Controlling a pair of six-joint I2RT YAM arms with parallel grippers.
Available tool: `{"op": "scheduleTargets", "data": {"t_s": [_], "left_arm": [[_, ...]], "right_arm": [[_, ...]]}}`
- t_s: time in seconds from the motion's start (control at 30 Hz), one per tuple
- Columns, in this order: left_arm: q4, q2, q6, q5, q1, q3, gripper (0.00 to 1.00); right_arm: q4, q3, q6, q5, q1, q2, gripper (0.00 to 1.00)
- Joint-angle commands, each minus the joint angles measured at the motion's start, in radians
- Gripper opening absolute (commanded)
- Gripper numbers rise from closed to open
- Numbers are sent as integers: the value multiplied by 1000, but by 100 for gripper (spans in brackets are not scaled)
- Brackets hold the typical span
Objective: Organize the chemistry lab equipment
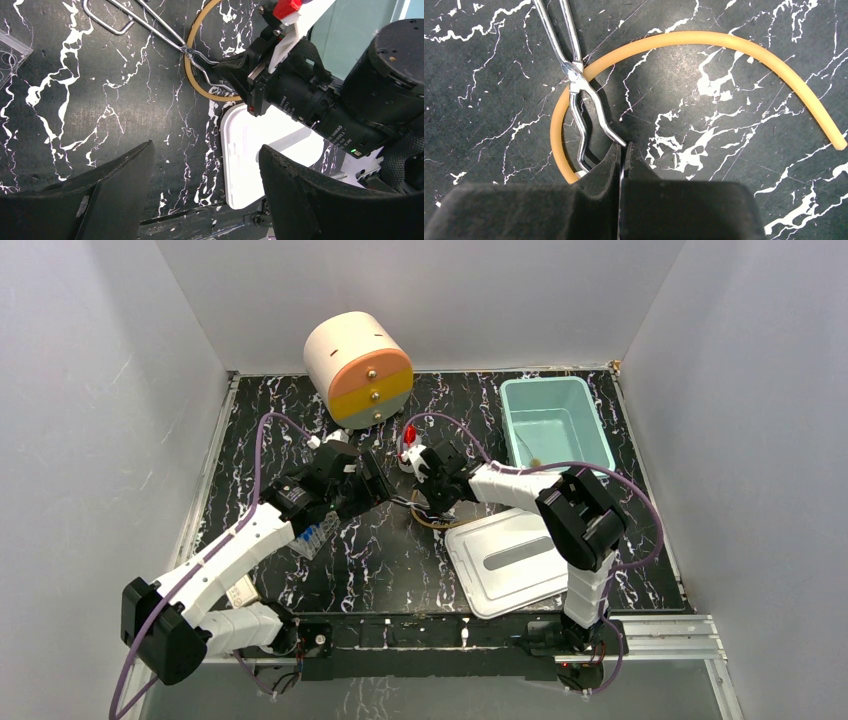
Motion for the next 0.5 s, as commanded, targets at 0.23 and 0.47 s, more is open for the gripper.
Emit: {"op": "scheduleTargets", "data": {"t_s": [0.23, 0.47], "left_arm": [[22, -38, -82, -5, 4, -34, 77], [108, 28, -156, 17, 5, -33, 87]], "right_arm": [[76, -38, 107, -25, 6, -210, 0], [98, -101, 257, -60, 6, -292, 0]]}}
